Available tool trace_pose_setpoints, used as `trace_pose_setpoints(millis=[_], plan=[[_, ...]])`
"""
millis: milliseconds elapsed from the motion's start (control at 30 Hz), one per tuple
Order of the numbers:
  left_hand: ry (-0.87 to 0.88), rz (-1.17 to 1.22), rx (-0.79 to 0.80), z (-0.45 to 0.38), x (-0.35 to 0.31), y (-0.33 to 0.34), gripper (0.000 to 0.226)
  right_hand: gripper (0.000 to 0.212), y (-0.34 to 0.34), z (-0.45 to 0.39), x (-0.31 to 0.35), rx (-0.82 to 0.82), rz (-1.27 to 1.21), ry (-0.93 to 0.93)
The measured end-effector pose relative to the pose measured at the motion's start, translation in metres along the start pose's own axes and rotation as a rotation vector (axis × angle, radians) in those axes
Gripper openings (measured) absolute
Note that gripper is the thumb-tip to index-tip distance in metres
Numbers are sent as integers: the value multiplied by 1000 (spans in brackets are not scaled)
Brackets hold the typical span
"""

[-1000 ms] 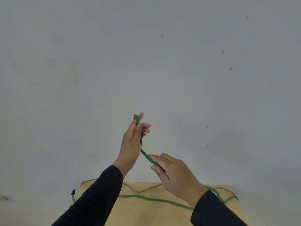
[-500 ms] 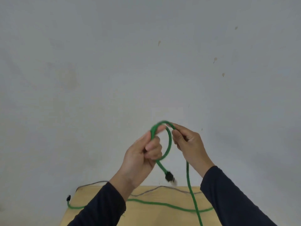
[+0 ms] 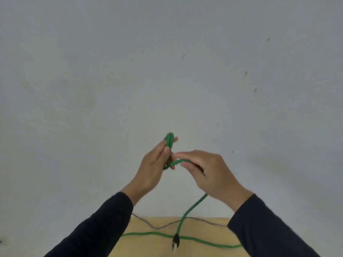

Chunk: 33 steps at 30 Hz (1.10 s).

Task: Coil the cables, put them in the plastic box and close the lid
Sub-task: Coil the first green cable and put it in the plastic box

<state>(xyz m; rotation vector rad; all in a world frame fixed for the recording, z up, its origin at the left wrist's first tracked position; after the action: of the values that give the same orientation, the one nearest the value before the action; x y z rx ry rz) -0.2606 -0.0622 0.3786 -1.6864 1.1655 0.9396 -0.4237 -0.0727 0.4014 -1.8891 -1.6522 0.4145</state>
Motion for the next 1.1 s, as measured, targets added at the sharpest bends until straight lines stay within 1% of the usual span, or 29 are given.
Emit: trace_pose_setpoints(millis=[67,133,200,300,400,467,533,633,700,733,767,833,867,900,933,1000,1033,1100], plan=[[-53,60,165,18,8,12,33,24,-17,-10,-4,11,-37,45],[-77,132,281,31,10,20,37,25,-30,-17,-7,50,-149,132],[-75,208,343,39,5,22,40,24,-36,-21,-10,46,-212,162],[-73,308,388,43,-2,19,46,22,-43,-25,-15,-45,-242,193],[-38,408,386,40,-13,17,55,20,-39,-21,-22,-147,-322,237],[-21,547,357,33,-25,13,54,21,-25,-12,-29,-225,-372,308],[-6,706,309,24,-40,7,51,25,-6,-1,-36,-246,-362,392],[42,857,223,7,-60,-5,47,34,29,18,-35,-120,-307,445],[72,910,135,-5,-65,-13,43,37,49,25,-19,0,-303,386],[72,879,68,-11,-64,-16,41,38,55,28,-10,55,-286,339],[63,777,-22,-16,-61,-20,40,39,60,29,-3,100,-257,290],[29,404,-207,-20,-50,-25,38,40,60,29,10,165,-168,183],[17,221,-252,-19,-42,-25,38,39,55,27,14,180,-114,130],[9,95,-250,-15,-34,-24,38,36,49,23,16,175,-57,76],[2,19,-209,-10,-24,-22,38,33,40,18,17,153,-12,26],[-20,-52,-70,6,-7,-15,35,27,19,5,15,85,12,-30],[-40,-48,21,16,-1,-9,35,25,8,-1,12,61,10,-38],[-74,37,178,34,2,3,36,28,-9,-10,7,28,-23,-18]])
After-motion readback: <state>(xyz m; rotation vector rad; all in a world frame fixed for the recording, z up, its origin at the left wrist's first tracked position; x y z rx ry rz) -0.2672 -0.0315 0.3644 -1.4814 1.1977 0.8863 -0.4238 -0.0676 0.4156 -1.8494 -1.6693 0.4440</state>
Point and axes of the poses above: each hand's wrist, its own z-axis away from the middle knuckle, its own y-axis out of the palm, x = y × z, the point moved 1 cm from there along -z, towards the middle knuckle, and after that the axes turned 13 degrees about -y, right-handed, at the moved point
